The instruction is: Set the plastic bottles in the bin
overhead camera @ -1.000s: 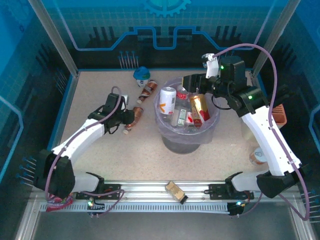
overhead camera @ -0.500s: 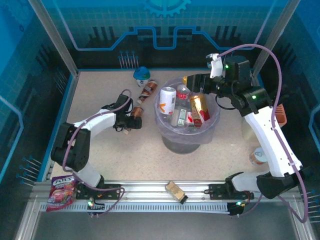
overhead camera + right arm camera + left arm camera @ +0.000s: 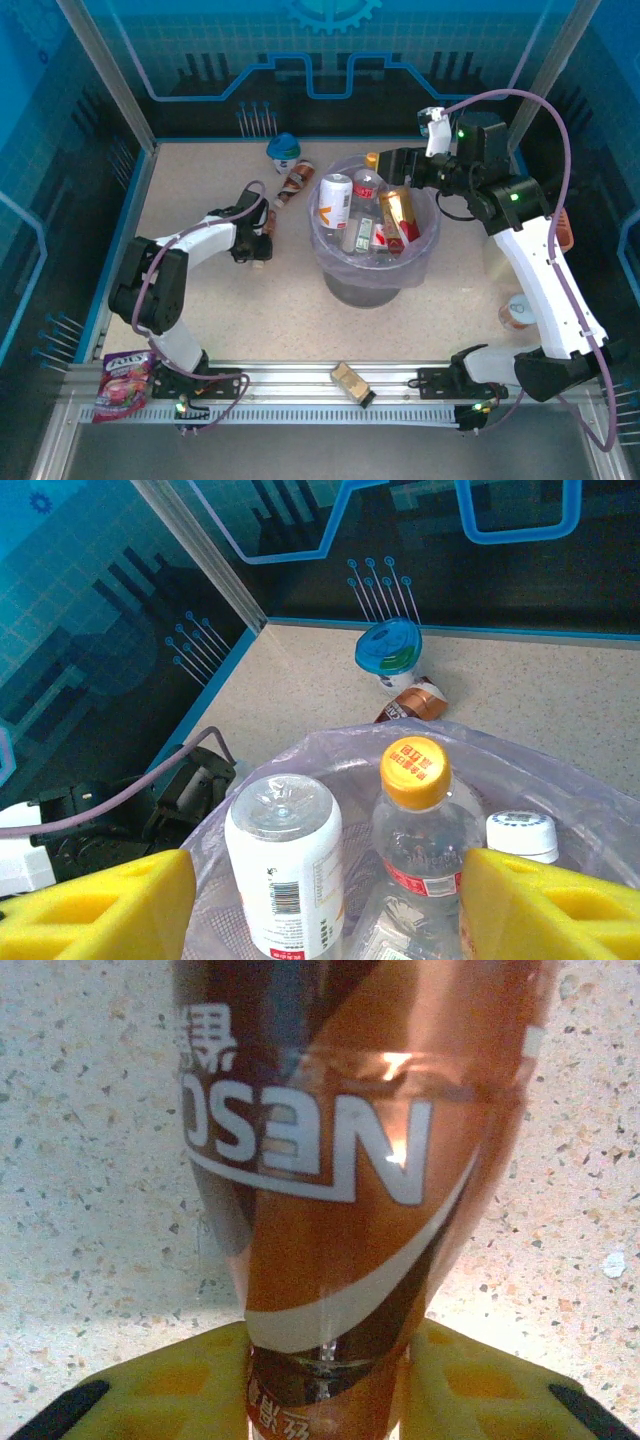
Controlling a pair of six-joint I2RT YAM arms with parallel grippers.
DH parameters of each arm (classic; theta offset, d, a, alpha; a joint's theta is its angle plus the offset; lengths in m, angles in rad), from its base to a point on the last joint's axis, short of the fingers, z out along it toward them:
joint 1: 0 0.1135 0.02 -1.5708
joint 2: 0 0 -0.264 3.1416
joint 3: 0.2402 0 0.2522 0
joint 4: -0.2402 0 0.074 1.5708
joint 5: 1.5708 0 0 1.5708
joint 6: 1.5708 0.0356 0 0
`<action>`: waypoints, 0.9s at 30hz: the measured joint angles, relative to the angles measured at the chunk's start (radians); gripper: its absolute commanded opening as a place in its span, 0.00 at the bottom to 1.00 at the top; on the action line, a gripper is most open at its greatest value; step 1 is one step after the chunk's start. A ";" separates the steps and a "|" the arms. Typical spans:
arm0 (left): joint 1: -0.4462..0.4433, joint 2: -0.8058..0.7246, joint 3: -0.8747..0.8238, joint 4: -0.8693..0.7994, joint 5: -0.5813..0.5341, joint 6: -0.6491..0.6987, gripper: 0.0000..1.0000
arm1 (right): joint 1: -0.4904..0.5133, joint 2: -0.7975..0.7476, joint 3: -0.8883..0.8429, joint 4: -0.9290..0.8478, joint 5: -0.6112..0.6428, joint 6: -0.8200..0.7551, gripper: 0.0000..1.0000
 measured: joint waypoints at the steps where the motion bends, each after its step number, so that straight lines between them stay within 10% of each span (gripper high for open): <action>1: 0.000 -0.003 0.002 -0.003 0.000 -0.001 0.32 | 0.000 0.000 0.000 0.000 0.001 0.000 0.71; 27: -0.115 -0.665 0.090 0.044 0.350 -0.050 0.25 | 0.304 0.401 0.373 0.106 -0.130 0.063 0.95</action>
